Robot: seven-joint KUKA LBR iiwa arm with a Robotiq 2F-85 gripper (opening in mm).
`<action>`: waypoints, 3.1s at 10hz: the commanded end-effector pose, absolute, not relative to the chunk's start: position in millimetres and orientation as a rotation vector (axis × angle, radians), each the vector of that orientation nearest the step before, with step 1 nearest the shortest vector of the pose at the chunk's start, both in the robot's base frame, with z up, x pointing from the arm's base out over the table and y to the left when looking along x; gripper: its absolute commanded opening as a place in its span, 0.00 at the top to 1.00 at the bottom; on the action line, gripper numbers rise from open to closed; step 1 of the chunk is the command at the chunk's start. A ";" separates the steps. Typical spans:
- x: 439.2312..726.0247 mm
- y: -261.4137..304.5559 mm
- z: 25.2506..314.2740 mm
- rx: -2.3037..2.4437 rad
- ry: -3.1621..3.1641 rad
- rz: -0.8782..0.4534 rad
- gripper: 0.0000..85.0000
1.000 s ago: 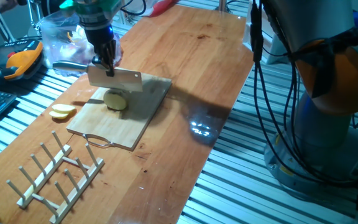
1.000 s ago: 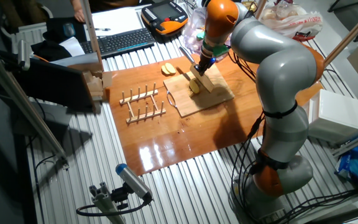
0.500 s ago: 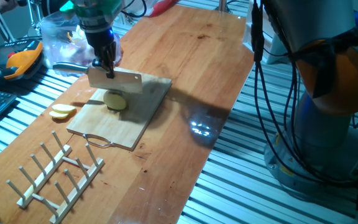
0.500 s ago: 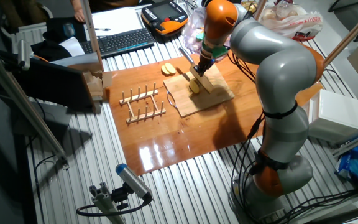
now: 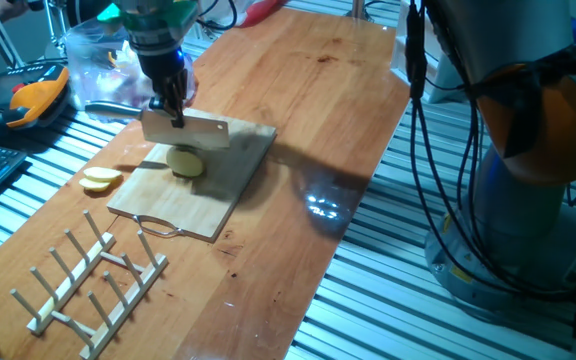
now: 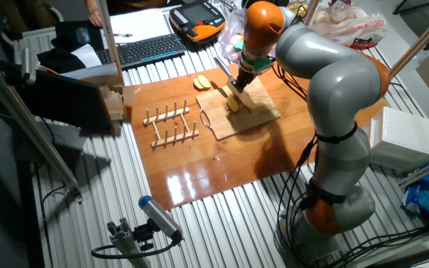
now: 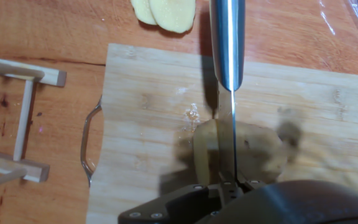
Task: Chop the potatoes
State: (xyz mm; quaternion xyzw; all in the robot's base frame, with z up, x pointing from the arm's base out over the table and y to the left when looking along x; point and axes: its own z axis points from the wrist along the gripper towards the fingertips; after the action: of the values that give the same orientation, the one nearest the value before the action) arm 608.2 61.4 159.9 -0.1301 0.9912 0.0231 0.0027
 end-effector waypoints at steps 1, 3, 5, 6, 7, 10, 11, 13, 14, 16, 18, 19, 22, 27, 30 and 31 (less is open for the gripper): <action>607.5 62.3 158.5 -0.404 3.107 0.069 1.00; 608.0 62.6 157.5 -0.401 3.091 0.048 1.00; 608.5 64.9 155.5 -0.397 3.060 0.003 1.00; 609.4 66.3 154.6 -0.399 3.055 -0.014 1.00; 610.4 67.5 153.5 -0.402 3.054 -0.017 1.00; 611.9 71.7 149.5 -0.412 3.057 -0.028 1.00; 611.4 73.1 148.3 -0.412 3.053 -0.039 1.00; 610.1 75.0 147.0 -0.409 3.048 -0.051 1.00; 608.9 76.9 145.6 -0.406 3.043 -0.064 1.00; 606.0 80.1 142.1 -0.397 3.038 -0.081 1.00; 604.8 81.1 138.1 -0.394 3.033 -0.082 1.00; 605.4 81.3 135.3 -0.394 3.029 -0.080 1.00; 608.3 81.5 125.7 -0.399 3.011 -0.081 1.00; 604.9 87.5 111.8 -0.384 2.974 -0.126 1.00; 605.1 89.0 103.5 -0.392 2.977 -0.105 1.00; 605.4 89.3 102.0 -0.395 2.981 -0.100 1.00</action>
State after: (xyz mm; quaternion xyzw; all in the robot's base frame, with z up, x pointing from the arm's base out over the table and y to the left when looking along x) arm 606.2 89.3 102.3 -0.1307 0.9886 -0.0328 0.0669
